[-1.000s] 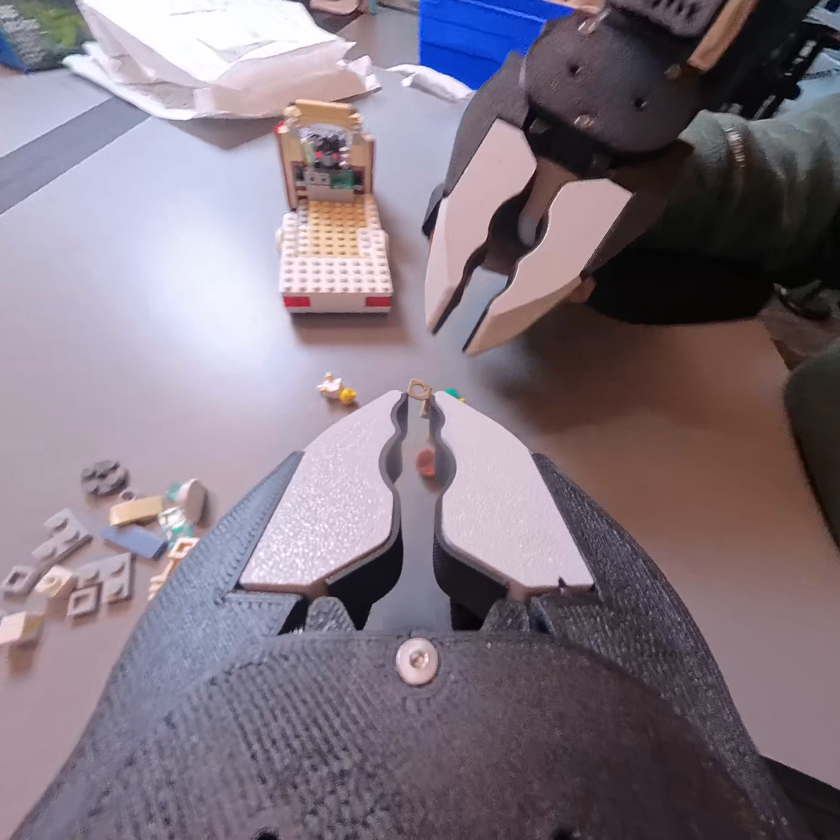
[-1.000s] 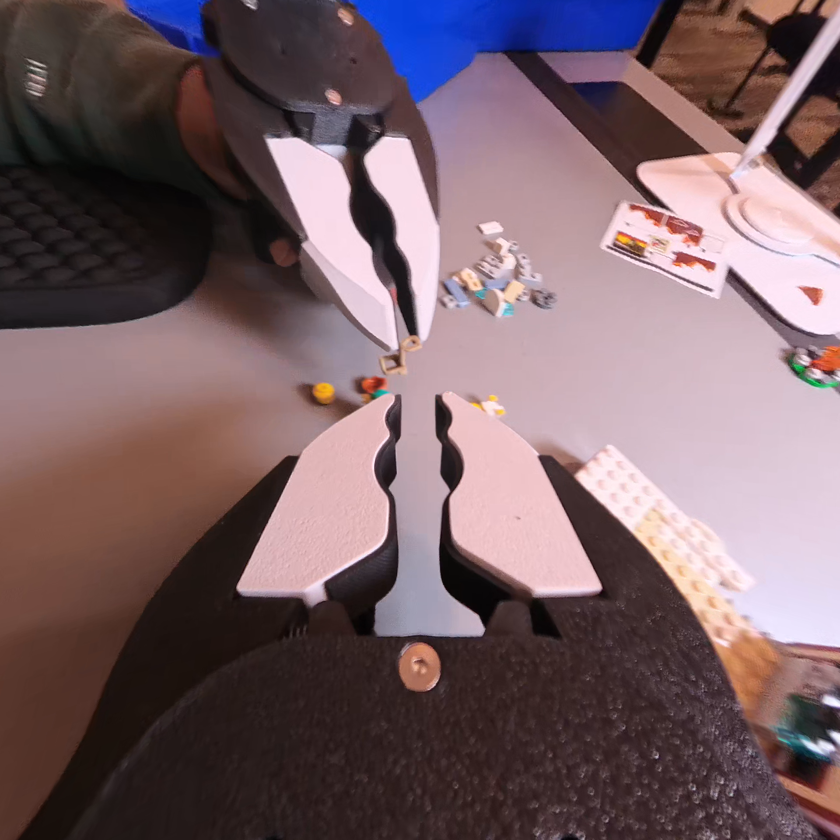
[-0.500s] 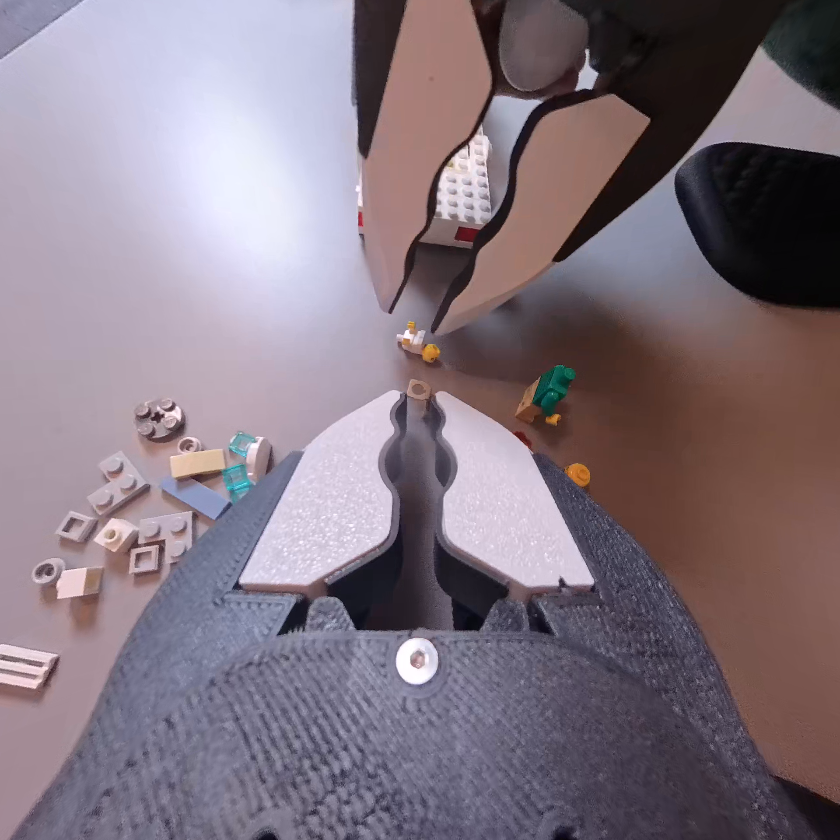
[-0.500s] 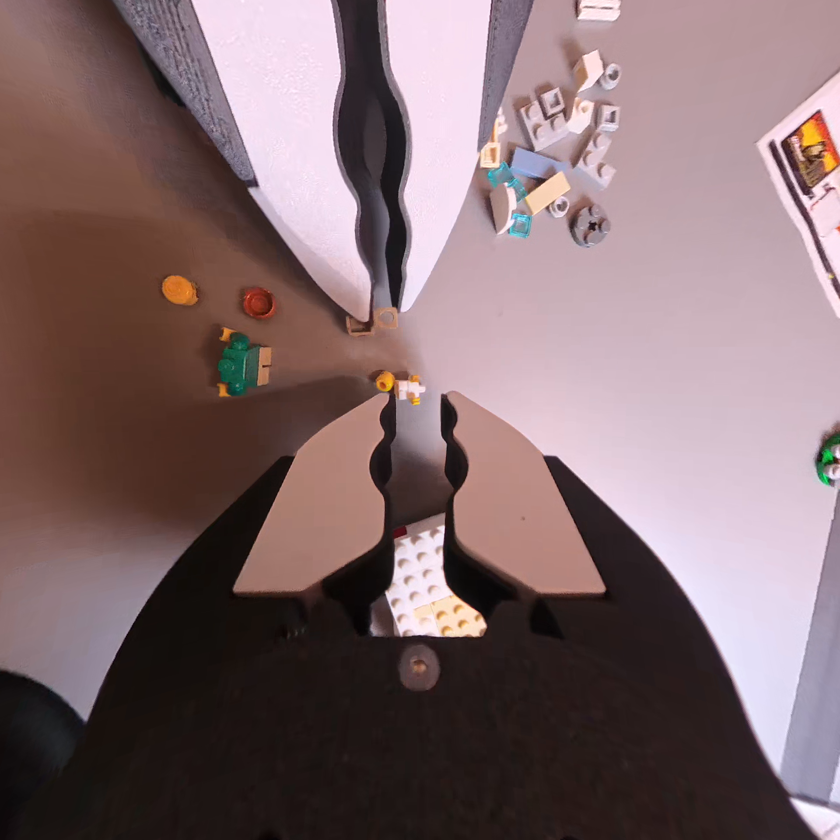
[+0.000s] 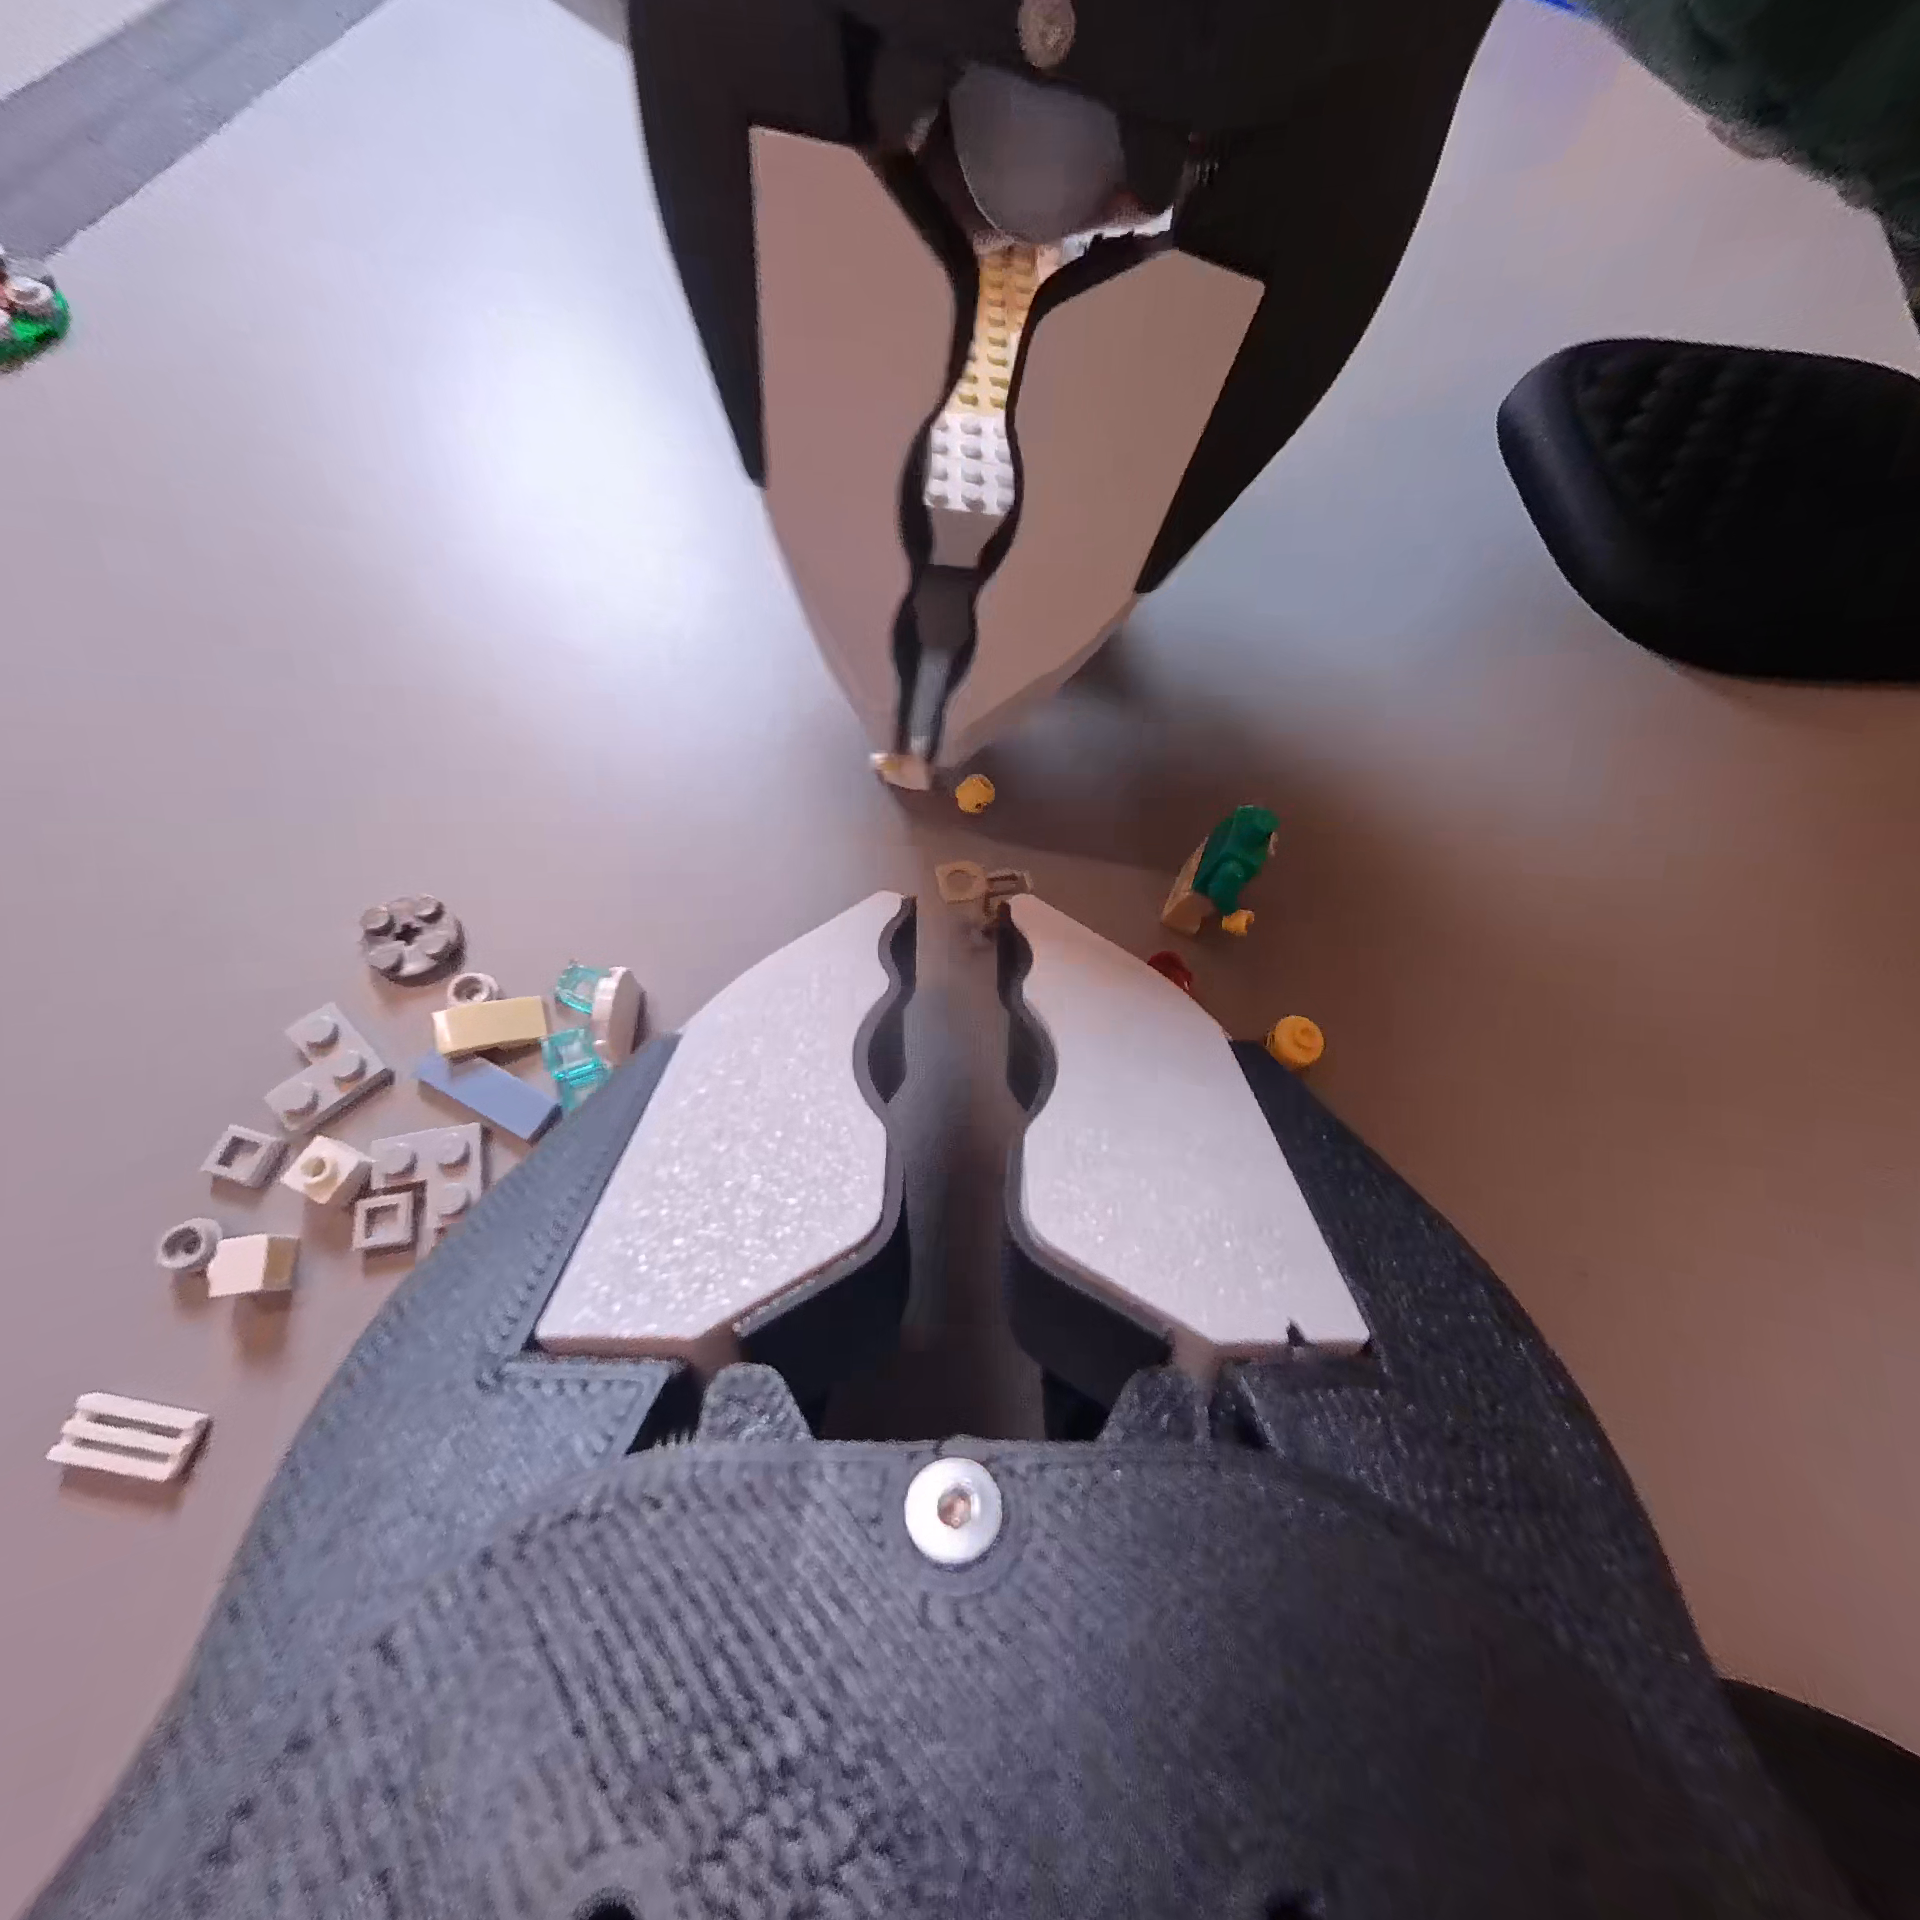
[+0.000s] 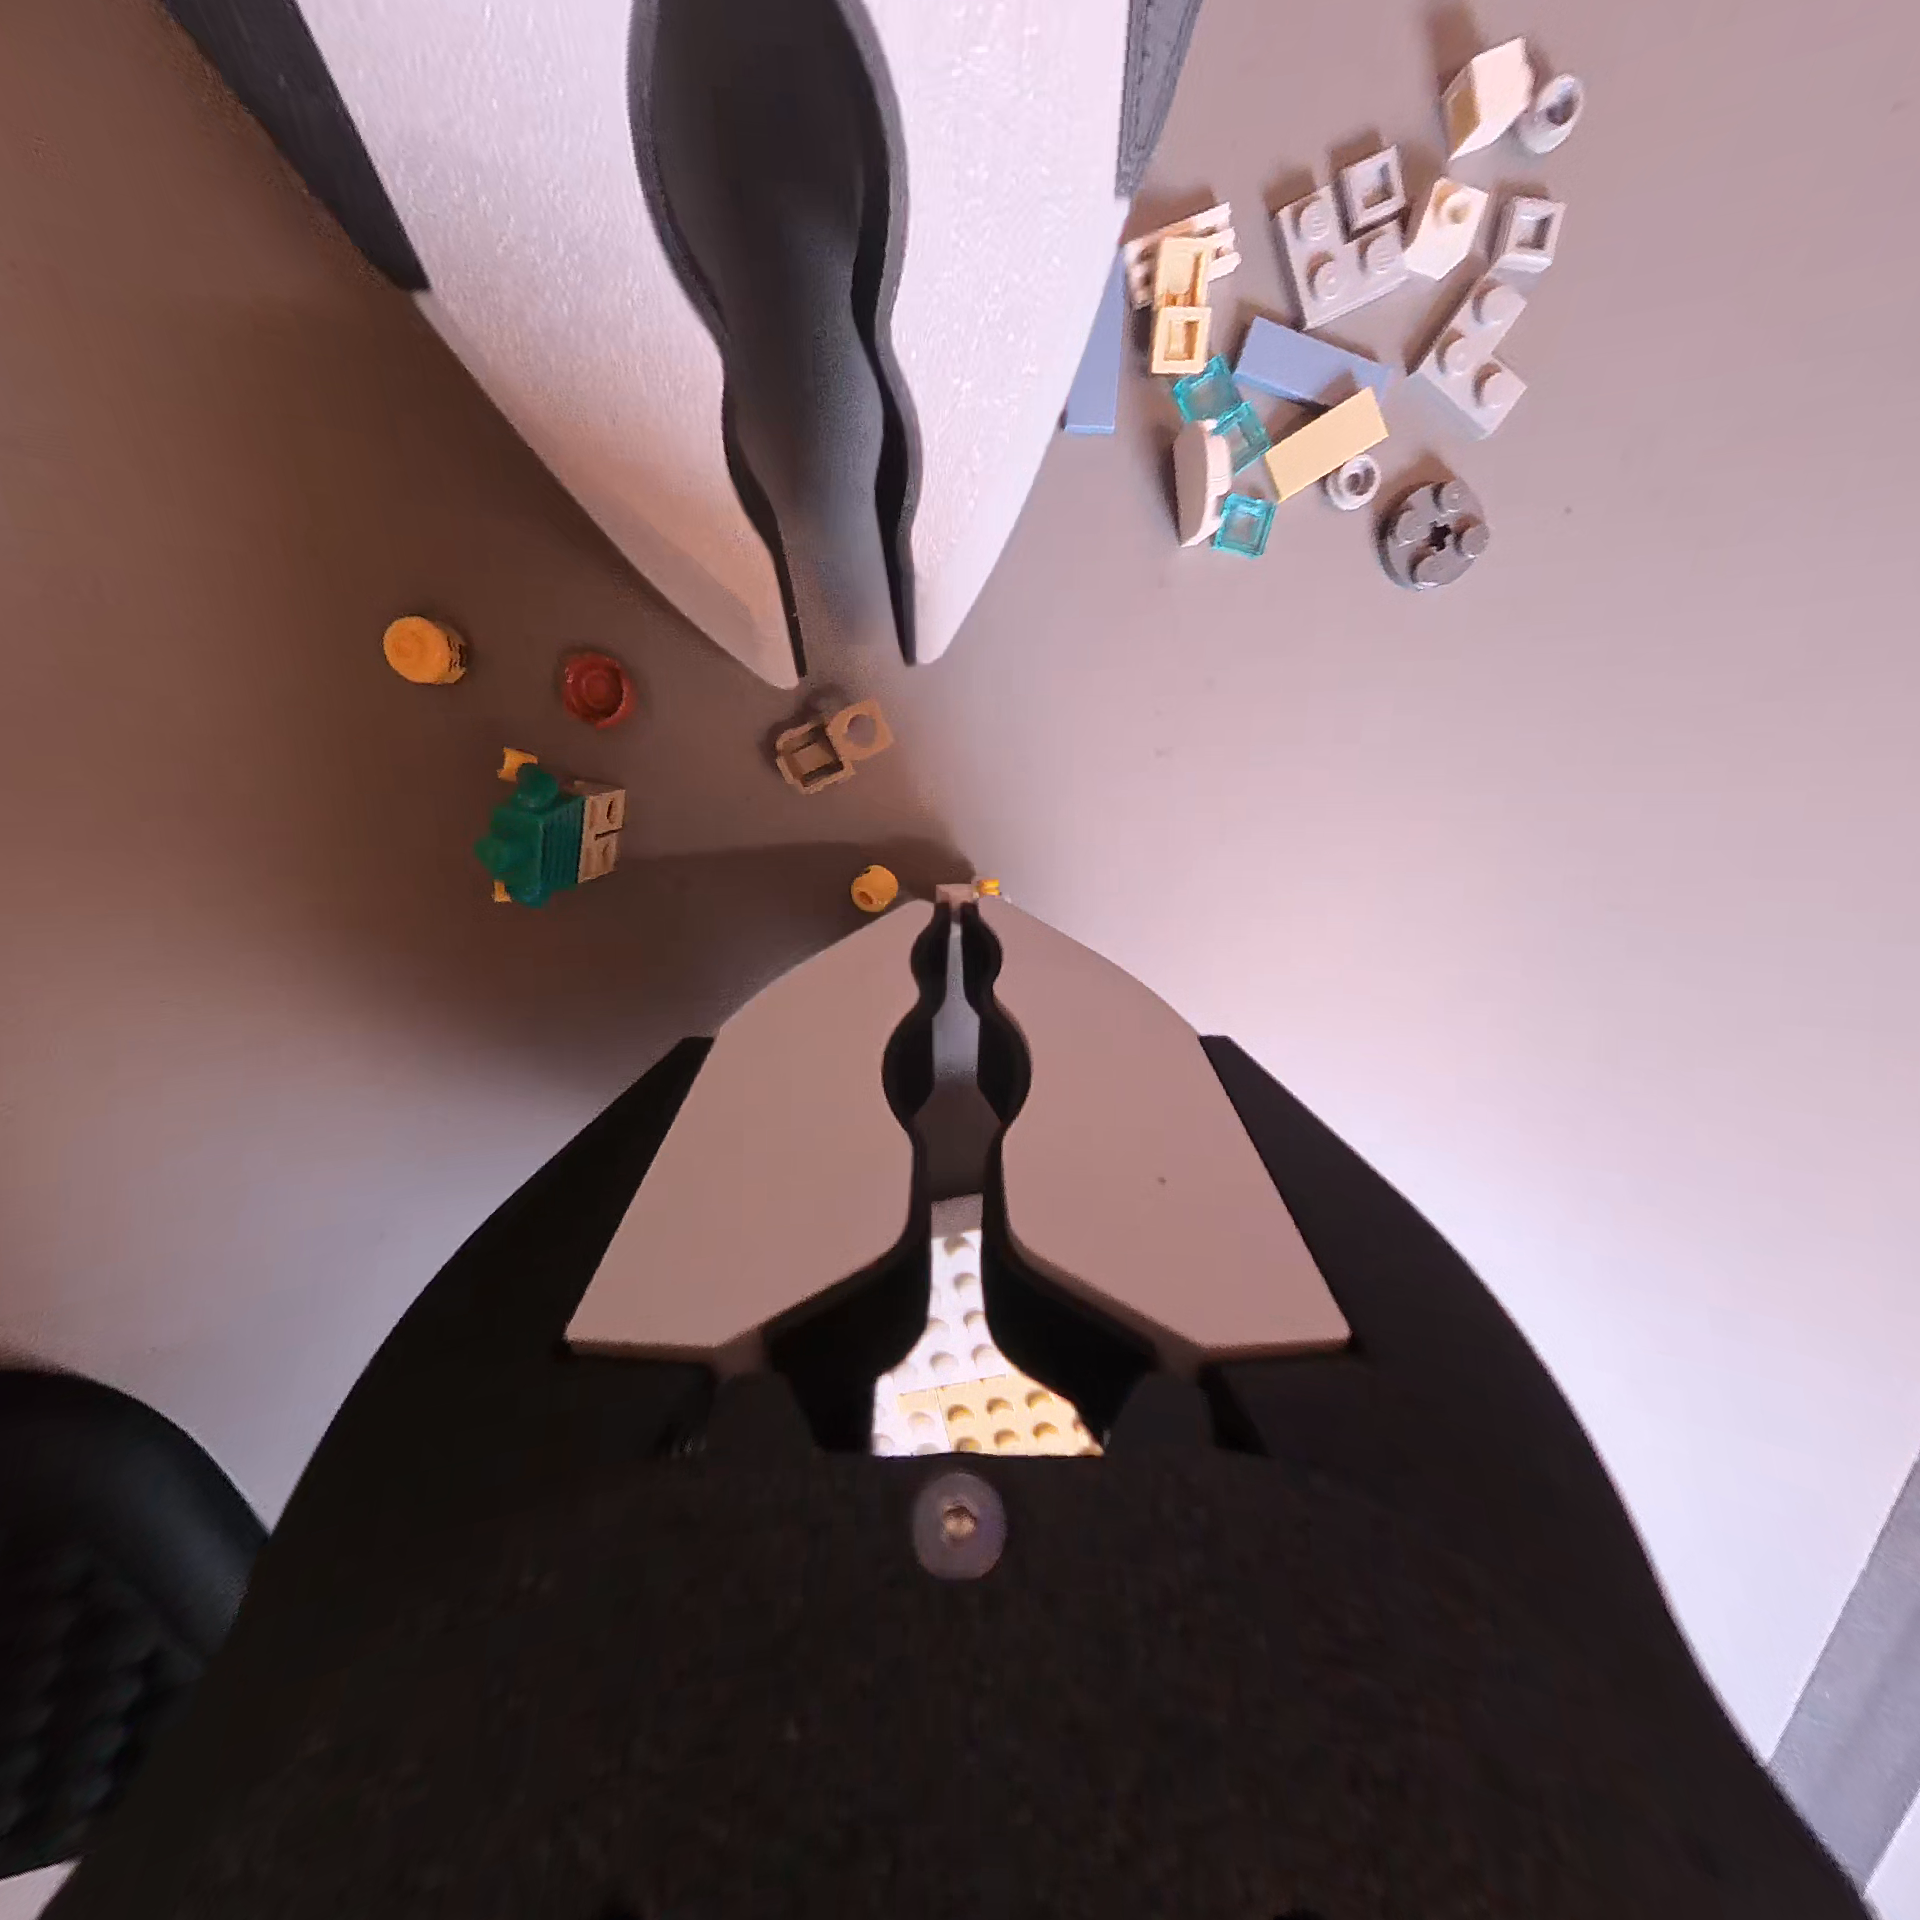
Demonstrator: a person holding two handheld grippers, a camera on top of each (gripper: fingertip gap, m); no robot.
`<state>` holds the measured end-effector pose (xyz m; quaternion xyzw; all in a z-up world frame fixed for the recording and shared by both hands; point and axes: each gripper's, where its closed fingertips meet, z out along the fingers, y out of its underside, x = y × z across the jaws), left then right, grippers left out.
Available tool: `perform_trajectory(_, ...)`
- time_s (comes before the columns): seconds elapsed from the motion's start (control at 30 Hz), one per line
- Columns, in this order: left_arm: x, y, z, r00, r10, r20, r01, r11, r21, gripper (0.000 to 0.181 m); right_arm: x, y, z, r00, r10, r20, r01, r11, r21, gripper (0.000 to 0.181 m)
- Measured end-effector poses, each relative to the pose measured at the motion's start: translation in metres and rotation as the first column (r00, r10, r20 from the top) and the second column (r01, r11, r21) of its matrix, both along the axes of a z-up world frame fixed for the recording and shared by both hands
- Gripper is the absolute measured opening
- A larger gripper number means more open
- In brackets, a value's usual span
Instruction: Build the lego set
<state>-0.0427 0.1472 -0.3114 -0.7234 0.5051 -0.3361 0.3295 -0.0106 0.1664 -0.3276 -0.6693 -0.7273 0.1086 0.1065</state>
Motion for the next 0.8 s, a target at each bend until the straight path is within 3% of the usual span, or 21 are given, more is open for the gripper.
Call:
perform_trajectory(0.27,-0.004,0.002,0.015,0.985,0.063,0.159,-0.036,0.985,-0.168,0.014,-0.005,-0.012,0.025,0.98,0.002,-0.2,0.026,0.99,0.136,0.002)
perform_trajectory(0.4,0.003,-0.004,0.029,0.958,0.09,0.273,-0.005,0.955,-0.298,0.015,-0.017,-0.022,0.046,0.933,0.036,-0.359,0.065,0.962,0.264,0.002)
perform_trajectory(0.6,0.007,-0.018,0.066,0.841,0.118,0.529,0.193,0.847,-0.496,0.019,-0.03,-0.04,0.079,0.836,0.119,-0.536,0.156,0.885,0.439,0.002)
perform_trajectory(0.8,0.009,-0.03,0.079,0.799,0.089,0.594,0.281,0.819,-0.5,0.013,-0.033,-0.051,0.092,0.797,0.164,-0.582,0.187,0.848,0.495,0.002)
